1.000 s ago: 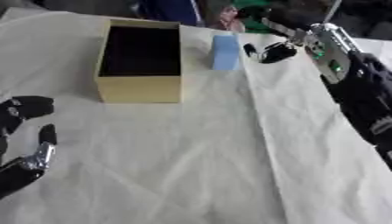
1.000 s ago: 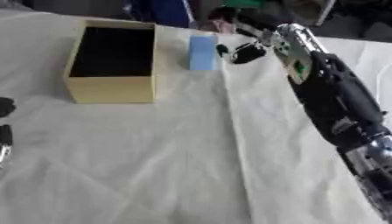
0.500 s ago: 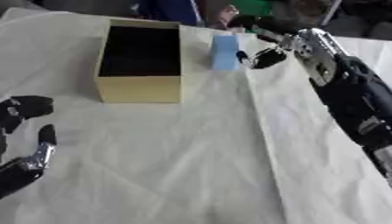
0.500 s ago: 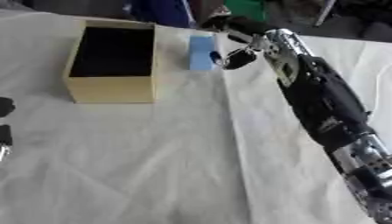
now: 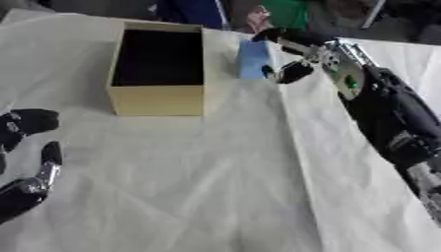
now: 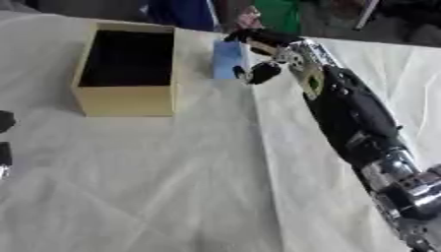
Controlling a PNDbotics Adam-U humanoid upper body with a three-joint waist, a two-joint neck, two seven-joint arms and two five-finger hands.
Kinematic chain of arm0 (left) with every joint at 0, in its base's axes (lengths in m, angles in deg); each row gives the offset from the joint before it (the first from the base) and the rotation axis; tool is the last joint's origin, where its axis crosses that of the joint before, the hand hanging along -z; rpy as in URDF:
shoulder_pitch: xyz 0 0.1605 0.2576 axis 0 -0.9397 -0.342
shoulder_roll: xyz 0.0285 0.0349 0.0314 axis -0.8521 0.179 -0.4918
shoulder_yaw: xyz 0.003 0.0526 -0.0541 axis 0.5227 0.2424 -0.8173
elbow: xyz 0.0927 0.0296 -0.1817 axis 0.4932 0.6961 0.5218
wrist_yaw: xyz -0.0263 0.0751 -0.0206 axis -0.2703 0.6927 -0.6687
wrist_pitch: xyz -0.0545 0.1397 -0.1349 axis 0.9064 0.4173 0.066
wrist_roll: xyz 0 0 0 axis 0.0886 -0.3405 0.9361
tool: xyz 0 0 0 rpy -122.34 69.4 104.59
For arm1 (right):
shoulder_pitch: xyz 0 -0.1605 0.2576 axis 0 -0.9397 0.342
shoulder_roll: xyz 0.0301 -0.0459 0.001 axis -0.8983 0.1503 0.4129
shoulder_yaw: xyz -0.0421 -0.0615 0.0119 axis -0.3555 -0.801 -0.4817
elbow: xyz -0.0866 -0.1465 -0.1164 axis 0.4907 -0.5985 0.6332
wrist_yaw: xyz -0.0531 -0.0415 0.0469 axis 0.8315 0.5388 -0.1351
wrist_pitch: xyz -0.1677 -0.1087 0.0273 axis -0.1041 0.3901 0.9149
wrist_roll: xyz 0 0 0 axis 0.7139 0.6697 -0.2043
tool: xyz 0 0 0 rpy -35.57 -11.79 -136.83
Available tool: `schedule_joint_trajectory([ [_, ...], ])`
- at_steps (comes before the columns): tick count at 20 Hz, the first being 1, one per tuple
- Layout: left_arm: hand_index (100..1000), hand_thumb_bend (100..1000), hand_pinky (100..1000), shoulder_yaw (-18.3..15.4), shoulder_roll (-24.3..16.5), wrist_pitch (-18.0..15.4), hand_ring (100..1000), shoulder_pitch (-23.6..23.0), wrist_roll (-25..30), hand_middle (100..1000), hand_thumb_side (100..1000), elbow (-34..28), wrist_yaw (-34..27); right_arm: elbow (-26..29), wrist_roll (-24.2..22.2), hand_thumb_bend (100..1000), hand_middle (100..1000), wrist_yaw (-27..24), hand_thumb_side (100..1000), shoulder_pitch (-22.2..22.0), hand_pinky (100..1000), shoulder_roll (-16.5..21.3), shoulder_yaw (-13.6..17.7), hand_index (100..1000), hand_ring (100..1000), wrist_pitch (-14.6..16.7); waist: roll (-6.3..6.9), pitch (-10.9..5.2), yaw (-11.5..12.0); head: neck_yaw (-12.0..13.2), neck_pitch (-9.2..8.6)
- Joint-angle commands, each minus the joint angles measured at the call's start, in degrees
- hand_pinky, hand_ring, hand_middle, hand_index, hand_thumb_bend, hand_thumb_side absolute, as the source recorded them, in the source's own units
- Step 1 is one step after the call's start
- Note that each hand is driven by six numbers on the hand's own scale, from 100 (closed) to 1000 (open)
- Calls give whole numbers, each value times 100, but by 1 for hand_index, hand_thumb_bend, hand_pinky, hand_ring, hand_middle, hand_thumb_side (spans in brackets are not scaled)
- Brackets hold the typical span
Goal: Pick up objects on the table and place them in the box.
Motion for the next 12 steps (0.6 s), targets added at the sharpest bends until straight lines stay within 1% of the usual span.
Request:
schedule_joint_trajectory([
  [1, 720, 100, 826, 14, -27, -15, 785, 57, 20, 739, 250, -68, -32, -52, 29, 100, 963, 49, 245, 178, 997, 97, 105, 1000, 968, -63, 37, -95, 13, -21, -86],
  [6, 719, 100, 827, 22, -21, -17, 785, 56, 32, 739, 250, -66, -31, -128, 38, 100, 959, -18, 238, 242, 997, 94, 159, 1000, 963, -121, 37, -90, 29, -37, -80],
  [12, 719, 100, 827, 29, -21, -18, 786, 55, 39, 739, 250, -64, -33, -146, -70, 100, 958, -101, 238, 319, 996, 72, 165, 1000, 962, -186, 29, -96, 52, -65, -73],
])
